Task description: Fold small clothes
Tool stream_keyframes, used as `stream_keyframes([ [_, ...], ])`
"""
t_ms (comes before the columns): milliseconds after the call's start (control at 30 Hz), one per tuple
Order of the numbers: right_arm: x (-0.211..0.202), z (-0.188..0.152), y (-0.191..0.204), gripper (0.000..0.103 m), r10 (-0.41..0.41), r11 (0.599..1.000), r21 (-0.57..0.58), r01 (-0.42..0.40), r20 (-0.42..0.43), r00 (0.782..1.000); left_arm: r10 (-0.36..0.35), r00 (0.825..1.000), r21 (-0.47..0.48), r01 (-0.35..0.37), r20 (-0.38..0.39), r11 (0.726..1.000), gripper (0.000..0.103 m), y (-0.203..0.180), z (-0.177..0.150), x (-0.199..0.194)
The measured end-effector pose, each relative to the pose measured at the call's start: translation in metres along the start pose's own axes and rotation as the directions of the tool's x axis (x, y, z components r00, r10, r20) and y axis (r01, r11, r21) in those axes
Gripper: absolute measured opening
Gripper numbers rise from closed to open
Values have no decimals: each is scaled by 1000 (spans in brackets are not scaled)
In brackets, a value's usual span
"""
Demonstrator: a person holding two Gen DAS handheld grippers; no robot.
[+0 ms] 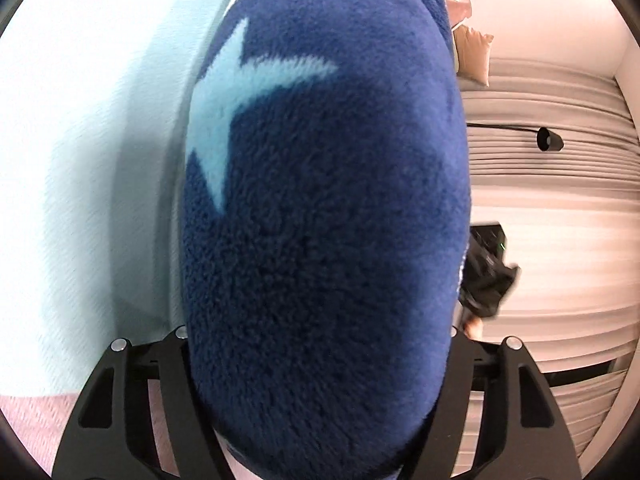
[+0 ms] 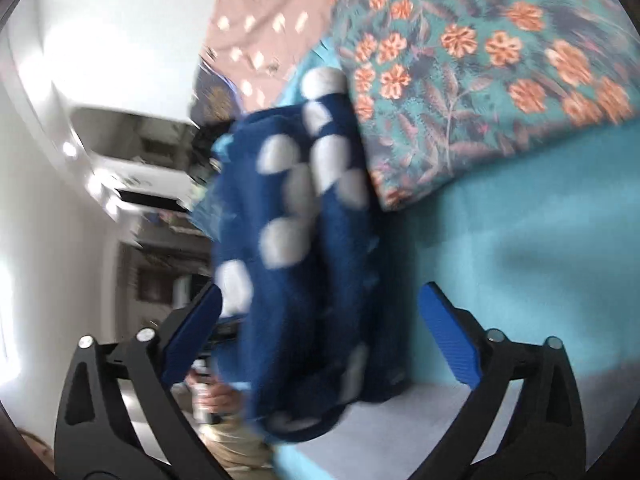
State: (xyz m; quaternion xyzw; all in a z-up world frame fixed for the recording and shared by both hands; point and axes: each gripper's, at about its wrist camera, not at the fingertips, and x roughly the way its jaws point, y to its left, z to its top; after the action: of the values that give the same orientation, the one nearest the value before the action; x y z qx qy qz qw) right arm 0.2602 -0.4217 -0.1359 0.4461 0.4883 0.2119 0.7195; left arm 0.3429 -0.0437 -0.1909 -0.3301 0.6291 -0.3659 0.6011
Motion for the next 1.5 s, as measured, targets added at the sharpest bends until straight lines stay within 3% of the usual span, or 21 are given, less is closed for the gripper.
stream_keyframes([
  [100, 39, 15, -12, 101, 78, 992, 104, -71, -64, 995, -6, 1000, -7, 6, -8, 1000, 69, 3, -7, -8],
  [233, 77, 21, -12, 101, 155, 966, 220, -136, -69, 986, -8, 1000, -16, 7, -6, 1000, 69, 5, -14, -22],
  [333, 98, 25, -1, 101, 239, 948, 238, -210, -98, 966, -15, 1000, -25, 15, -9, 1000, 69, -1, -22, -22],
  [500, 124, 30, 17, 101, 269, 956, 165, -244, -152, 951, -36, 999, -27, 36, -12, 999, 71, -3, -19, -16],
  [667, 135, 27, 41, 101, 163, 986, 43, -158, -180, 970, -11, 1000, 24, 11, 7, 1000, 72, -8, -22, -11],
  [733, 137, 27, 53, 95, 144, 989, 4, -146, -182, 973, 6, 1000, 82, -8, 17, 997, 72, -21, -25, -13],
  [833, 132, 30, 88, 78, 126, 986, -88, -140, -155, 980, 62, 997, 177, -70, 51, 982, 72, -48, -30, -24],
  [900, 126, 36, 112, 72, 125, 983, -119, -143, -145, 981, 51, 996, 203, -65, 72, 977, 72, -64, -25, -39],
  [1100, 128, 96, 223, 72, 59, 950, -296, -98, -141, 988, -6, 984, 262, -42, 179, 964, 74, -108, 17, -91],
  [1267, 168, 161, 275, 72, 6, 937, -344, -59, -154, 988, -106, 971, 256, 49, 214, 965, 75, -105, 95, -128],
  [1400, 219, 209, 277, 72, -53, 942, -334, 0, -149, 987, -174, 971, 244, 131, 165, 961, 76, -69, 162, -127],
  [1500, 267, 236, 248, 72, -78, 961, -275, 30, -168, 983, -192, 969, 193, 161, 157, 968, 76, -30, 204, -115],
])
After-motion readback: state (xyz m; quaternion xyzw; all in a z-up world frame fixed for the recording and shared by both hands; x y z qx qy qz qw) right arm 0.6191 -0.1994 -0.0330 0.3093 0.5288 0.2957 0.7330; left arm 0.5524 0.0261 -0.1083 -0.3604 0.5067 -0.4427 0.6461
